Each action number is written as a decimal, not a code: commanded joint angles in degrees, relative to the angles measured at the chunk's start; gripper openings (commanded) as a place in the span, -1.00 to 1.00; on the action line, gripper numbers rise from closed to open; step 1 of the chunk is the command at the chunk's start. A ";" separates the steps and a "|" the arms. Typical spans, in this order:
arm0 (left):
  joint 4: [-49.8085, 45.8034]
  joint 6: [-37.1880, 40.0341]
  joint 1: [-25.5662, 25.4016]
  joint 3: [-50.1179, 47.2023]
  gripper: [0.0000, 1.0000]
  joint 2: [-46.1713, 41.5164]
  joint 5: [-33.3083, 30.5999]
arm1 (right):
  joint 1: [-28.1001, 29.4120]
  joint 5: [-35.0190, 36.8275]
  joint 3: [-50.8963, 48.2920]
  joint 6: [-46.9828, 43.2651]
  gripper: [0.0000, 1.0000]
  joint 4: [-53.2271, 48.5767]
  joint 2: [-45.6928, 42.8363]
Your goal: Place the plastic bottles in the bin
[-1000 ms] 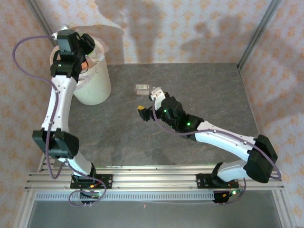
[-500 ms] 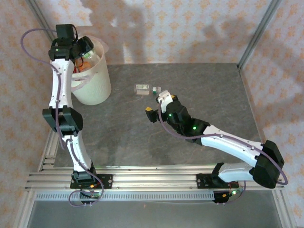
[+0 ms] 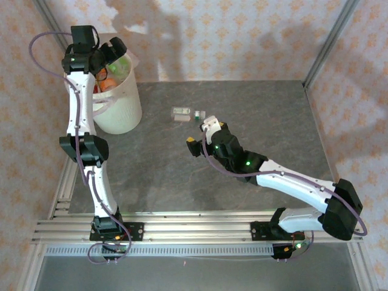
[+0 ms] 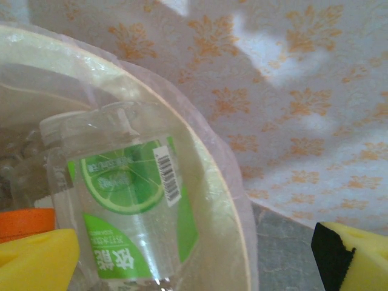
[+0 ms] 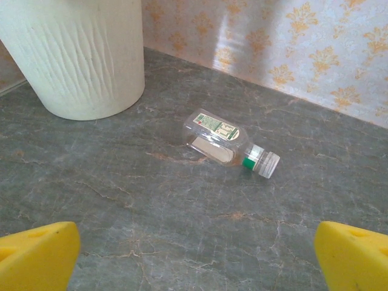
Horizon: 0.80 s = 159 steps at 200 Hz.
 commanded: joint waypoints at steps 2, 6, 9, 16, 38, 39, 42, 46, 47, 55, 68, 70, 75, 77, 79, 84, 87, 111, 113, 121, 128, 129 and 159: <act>1.59 -2.43 0.07 0.61 1.00 -3.87 5.73 | -0.06 2.33 1.37 1.46 0.98 -0.57 0.94; 1.89 -2.85 -0.01 0.16 1.00 -4.28 6.51 | -0.09 3.21 1.36 1.91 0.98 -0.36 1.10; 2.21 -3.09 -0.17 -0.21 1.00 -4.48 7.18 | -0.11 4.01 1.35 2.42 0.98 -0.26 1.19; 2.70 -3.69 -0.61 -1.05 1.00 -5.21 8.25 | -0.17 6.29 1.43 4.02 0.98 0.03 1.24; 3.00 -3.54 -3.72 -4.55 1.00 -8.59 7.27 | -1.86 10.31 1.77 11.51 0.99 -0.80 0.84; 2.97 -3.47 -3.94 -4.73 1.00 -8.75 7.04 | -2.01 10.40 1.78 12.11 0.99 -0.85 0.80; 2.95 -3.41 -4.63 -5.41 1.00 -9.42 6.46 | -2.43 10.55 1.78 13.59 0.99 -1.08 0.61; 2.97 -3.34 -5.56 -6.54 1.00 -10.38 5.50 | -3.10 10.28 1.79 15.14 0.99 -1.35 0.38; 3.00 -3.33 -5.82 -6.91 1.00 -10.61 5.14 | -3.46 10.08 1.74 15.87 0.99 -1.55 0.23; 3.75 -3.49 -8.12 -10.02 1.00 -12.96 2.93 | -4.81 9.56 1.71 18.61 0.99 -2.30 -0.35; 6.62 -4.07 -12.66 -16.83 1.00 -17.94 -1.09 | -6.92 8.76 1.29 21.99 0.99 -3.28 -1.53; 7.29 -4.20 -13.38 -17.92 1.00 -18.75 -1.74 | -7.25 8.56 1.20 22.33 0.99 -3.35 -1.72; 9.06 -4.24 -15.20 -20.38 1.00 -20.88 -3.76 | -7.91 8.11 0.89 22.98 0.99 -3.53 -2.22; 9.73 -4.23 -16.06 -21.88 1.00 -21.77 -4.52 | -8.18 8.07 0.84 23.11 0.99 -3.76 -2.44; 10.55 -4.22 -16.69 -23.00 1.00 -22.46 -5.41 | -8.45 8.08 0.80 23.44 0.99 -4.02 -2.59; 12.82 -6.21 -18.72 -26.23 1.00 -24.36 -7.30 | -8.91 8.17 0.58 23.89 0.99 -4.46 -3.02; 14.31 -6.78 -19.75 -28.31 1.00 -25.30 -8.29 | -9.26 8.24 0.49 24.09 0.99 -4.76 -3.29; 22.04 -13.90 -27.25 -41.37 1.00 -30.55 -16.93 | -10.74 10.57 -0.69 24.84 0.99 -7.21 -5.87; 22.03 -14.93 -27.88 -42.33 1.00 -30.85 -18.14 | -10.82 10.86 -0.79 24.89 0.99 -7.49 -6.01; 22.04 -18.34 -30.63 -45.62 1.00 -31.83 -23.65 | -11.46 11.55 -1.28 25.34 0.99 -8.27 -6.79; 23.03 -20.54 -32.80 -48.77 1.00 -32.47 -27.22 | -11.83 11.95 -1.80 25.70 0.99 -8.85 -7.45; 23.19 -20.80 -33.16 -49.21 1.00 -32.56 -27.74 | -11.91 12.05 -1.90 25.76 0.99 -8.88 -7.65; 23.34 -32.21 -39.34 -55.98 1.00 -31.27 -35.41 | -13.04 12.99 -4.16 27.44 0.99 -10.26 -10.44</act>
